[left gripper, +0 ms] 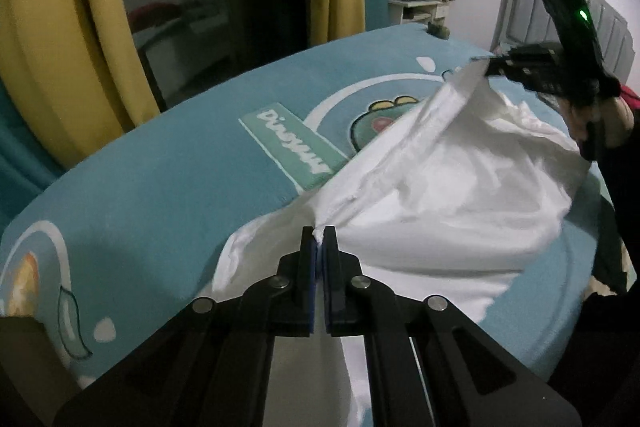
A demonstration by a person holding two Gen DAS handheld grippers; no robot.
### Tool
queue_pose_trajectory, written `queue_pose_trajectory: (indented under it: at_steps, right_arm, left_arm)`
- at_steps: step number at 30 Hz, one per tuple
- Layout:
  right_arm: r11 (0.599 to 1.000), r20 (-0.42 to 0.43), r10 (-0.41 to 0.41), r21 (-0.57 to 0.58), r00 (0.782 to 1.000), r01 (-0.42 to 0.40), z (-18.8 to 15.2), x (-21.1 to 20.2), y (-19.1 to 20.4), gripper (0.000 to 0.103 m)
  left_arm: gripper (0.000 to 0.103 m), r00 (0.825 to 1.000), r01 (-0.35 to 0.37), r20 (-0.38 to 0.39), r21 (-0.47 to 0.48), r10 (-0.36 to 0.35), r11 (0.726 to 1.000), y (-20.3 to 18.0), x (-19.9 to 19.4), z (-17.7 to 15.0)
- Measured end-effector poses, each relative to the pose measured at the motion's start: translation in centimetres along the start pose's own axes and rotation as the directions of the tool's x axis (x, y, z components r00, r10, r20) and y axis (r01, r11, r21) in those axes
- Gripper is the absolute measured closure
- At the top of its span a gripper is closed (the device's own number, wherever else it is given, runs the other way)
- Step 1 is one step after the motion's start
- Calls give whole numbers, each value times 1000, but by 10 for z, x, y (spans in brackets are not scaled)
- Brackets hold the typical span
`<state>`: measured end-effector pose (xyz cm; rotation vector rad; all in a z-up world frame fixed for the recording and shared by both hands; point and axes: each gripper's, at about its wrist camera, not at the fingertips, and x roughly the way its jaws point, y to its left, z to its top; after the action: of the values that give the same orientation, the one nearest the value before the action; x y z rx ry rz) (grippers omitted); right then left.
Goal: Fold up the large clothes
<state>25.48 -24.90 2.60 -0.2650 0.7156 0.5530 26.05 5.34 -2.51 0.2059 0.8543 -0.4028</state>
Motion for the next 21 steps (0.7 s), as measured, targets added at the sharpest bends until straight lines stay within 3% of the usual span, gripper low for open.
queue_pose_trajectory:
  at_steps: [2, 4, 5, 6, 8, 9, 10, 13, 14, 16, 18, 19, 21]
  right_arm:
    - [999, -23, -11, 34, 1000, 12, 7, 19, -10, 102]
    - [998, -55, -23, 61, 998, 27, 10, 37, -18, 102]
    - [996, -73, -36, 74, 997, 41, 11, 46, -20, 101]
    - [995, -95, -45, 88, 994, 53, 11, 57, -23, 101]
    - [992, -141, -33, 118, 990, 50, 7, 73, -27, 99]
    - [991, -165, -38, 122, 986, 59, 4, 80, -27, 96]
    - [989, -185, -66, 117, 981, 88, 1, 83, -27, 86]
    - [978, -170, -158, 107, 973, 178, -3, 68, -33, 59]
    - [970, -154, -193, 117, 969, 212, -4, 55, -37, 50]
    - [953, -127, -254, 136, 959, 270, -8, 26, -47, 46]
    - [938, -104, -295, 158, 950, 309, -15, -6, -55, 46]
    - [932, -97, -305, 175, 947, 318, -22, -23, -60, 45]
    - [923, -99, -304, 215, 948, 318, -41, -48, -67, 42]
  left_arm:
    - [99, 1000, 11, -24, -24, -11, 1000, 10, 8, 7]
    - [86, 999, 4, -41, -38, -5, 999, 19, 13, 10]
    - [71, 998, -20, -53, -41, 17, 999, 25, 18, 11]
    - [65, 996, -52, -67, -41, 50, 998, 33, 26, 10]
    - [65, 989, -111, -107, -47, 105, 993, 47, 40, 8]
    - [65, 978, -168, -135, -52, 160, 984, 57, 49, 6]
    - [65, 954, -268, -156, -54, 257, 962, 69, 55, 6]
    - [65, 900, -427, -122, -49, 419, 903, 92, 53, 8]
    - [65, 887, -453, -122, -58, 444, 889, 99, 51, 8]
    - [65, 879, -473, -122, -94, 461, 876, 111, 43, 7]
    - [65, 883, -469, -110, -133, 457, 873, 114, 26, 3]
    - [63, 906, -423, -78, -175, 415, 889, 112, 10, -2]
    - [44, 955, -290, -15, -264, 296, 920, 110, -14, -9]
